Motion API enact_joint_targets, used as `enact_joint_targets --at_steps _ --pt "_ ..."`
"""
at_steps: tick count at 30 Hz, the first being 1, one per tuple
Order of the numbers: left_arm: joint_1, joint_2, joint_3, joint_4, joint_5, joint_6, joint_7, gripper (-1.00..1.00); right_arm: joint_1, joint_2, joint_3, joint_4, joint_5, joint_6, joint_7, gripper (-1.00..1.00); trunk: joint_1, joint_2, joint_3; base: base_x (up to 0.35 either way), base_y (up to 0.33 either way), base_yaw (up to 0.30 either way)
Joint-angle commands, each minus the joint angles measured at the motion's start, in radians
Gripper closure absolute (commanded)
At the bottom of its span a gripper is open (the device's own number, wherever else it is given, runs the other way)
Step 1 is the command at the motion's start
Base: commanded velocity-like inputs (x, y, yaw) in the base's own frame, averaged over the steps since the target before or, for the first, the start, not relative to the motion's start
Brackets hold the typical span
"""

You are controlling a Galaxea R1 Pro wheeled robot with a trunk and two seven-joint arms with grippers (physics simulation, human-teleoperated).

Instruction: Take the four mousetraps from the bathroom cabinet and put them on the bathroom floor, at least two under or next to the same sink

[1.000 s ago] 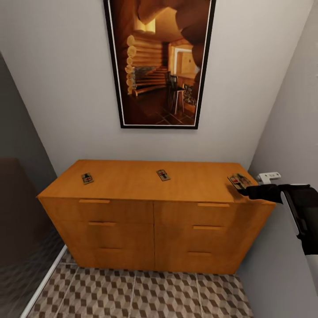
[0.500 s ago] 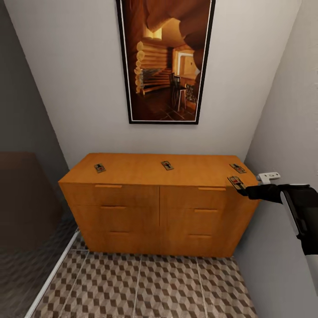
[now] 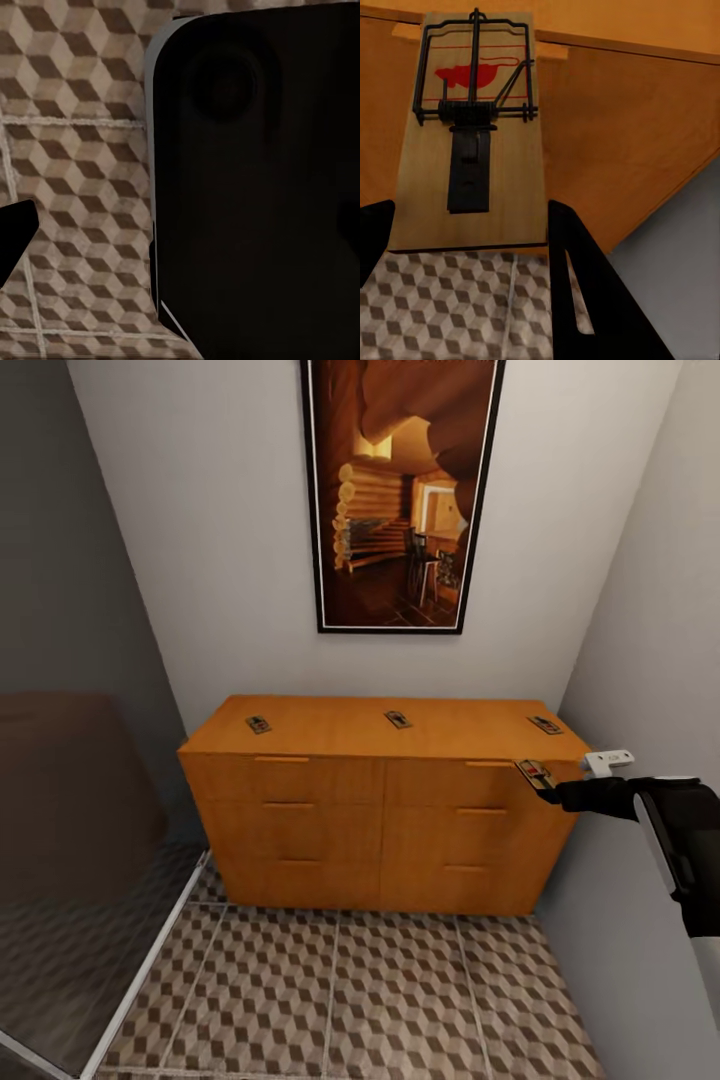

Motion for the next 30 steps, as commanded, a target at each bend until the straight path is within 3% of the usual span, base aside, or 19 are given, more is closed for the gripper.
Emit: enact_joint_targets --at_steps 1,11,18,30 --pt "-0.001 0.0 -0.001 0.002 0.0 -0.005 -0.001 -1.0 -0.001 0.001 0.0 -0.001 0.005 0.004 0.008 1.0 0.0 -0.001 -0.001 -0.223 0.231 0.0" --pt "-0.001 0.0 -0.001 0.002 0.0 -0.005 -0.001 -1.0 -0.001 0.005 0.006 0.01 0.005 0.001 0.008 1.0 0.0 -0.001 -0.001 -0.155 0.155 0.0" --pt "-0.001 0.0 -0.001 0.002 0.0 -0.005 -0.001 -1.0 -0.001 0.008 0.007 0.118 0.004 -0.027 0.01 1.0 0.0 -0.001 -0.001 -0.016 0.015 0.0" --pt "-0.001 0.0 -0.001 0.002 0.0 -0.005 -0.001 -1.0 -0.001 0.016 0.008 0.471 0.004 -0.363 0.011 1.0 0.0 -0.001 -0.001 -0.001 0.001 0.0"
